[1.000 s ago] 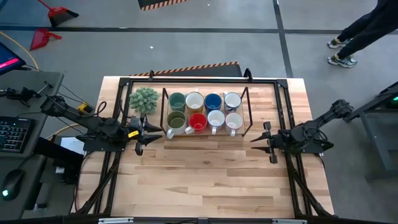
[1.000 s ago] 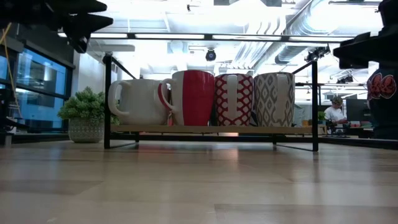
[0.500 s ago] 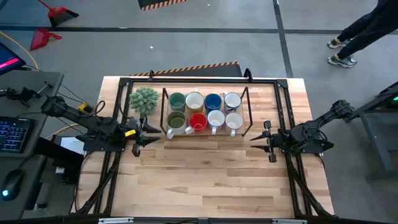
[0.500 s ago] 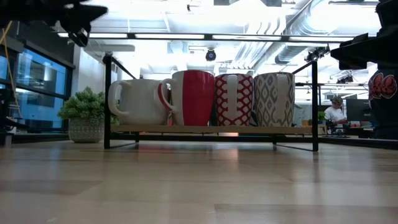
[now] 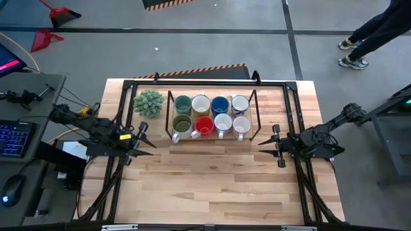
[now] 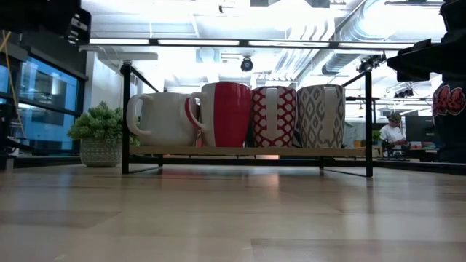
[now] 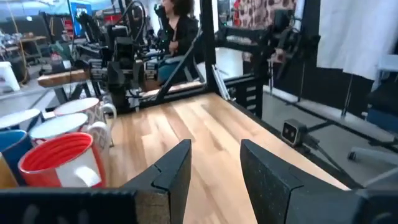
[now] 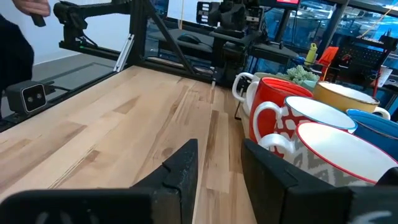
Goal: Place coffee mugs
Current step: Return to Home Position
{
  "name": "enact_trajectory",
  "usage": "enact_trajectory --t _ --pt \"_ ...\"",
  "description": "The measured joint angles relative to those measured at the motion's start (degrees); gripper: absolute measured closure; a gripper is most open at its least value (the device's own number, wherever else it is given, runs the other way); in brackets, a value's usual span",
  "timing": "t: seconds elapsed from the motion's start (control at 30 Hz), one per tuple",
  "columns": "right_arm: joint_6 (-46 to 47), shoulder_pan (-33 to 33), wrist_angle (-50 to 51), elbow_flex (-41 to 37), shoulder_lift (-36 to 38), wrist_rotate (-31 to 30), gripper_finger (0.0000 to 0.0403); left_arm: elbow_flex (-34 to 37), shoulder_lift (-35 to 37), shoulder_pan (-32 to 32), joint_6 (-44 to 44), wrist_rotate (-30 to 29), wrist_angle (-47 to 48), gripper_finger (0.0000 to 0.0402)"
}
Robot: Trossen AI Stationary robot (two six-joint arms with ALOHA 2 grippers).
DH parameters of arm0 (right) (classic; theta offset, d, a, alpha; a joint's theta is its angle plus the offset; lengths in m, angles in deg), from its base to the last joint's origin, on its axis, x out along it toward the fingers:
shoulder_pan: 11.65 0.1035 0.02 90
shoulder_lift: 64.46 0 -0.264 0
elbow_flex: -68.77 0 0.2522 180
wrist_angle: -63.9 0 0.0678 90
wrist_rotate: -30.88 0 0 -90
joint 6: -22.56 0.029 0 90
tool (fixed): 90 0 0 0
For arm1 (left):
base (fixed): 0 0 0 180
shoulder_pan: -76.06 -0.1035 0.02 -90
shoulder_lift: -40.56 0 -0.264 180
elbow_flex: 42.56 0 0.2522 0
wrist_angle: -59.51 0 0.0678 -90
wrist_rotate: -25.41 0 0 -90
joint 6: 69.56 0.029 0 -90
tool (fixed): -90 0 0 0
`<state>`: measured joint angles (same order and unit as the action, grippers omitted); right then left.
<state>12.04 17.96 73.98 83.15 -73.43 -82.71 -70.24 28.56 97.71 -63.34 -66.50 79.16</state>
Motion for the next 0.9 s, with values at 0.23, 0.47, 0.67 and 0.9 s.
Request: enact_trajectory --t 0.23,0.47,0.67,0.9 --pt "0.0 0.0 0.0 0.0 0.0 0.0 0.0295 2.3 6.8 -0.7 3.2 -1.5 1.0 0.0273" --pt "0.0 0.0 0.0 0.0 0.0 0.0 0.0295 8.8 11.2 -1.8 0.5 -1.9 -6.1 0.0273" --pt "0.0 0.0 0.0 0.0 0.0 0.0 0.0295 8.7 11.2 -1.8 3.9 -5.8 -5.8 0.0273" --pt "0.0 0.0 0.0 0.0 0.0 0.0 0.0295 12.1 11.3 -1.8 1.7 -6.1 -9.3 0.0273"
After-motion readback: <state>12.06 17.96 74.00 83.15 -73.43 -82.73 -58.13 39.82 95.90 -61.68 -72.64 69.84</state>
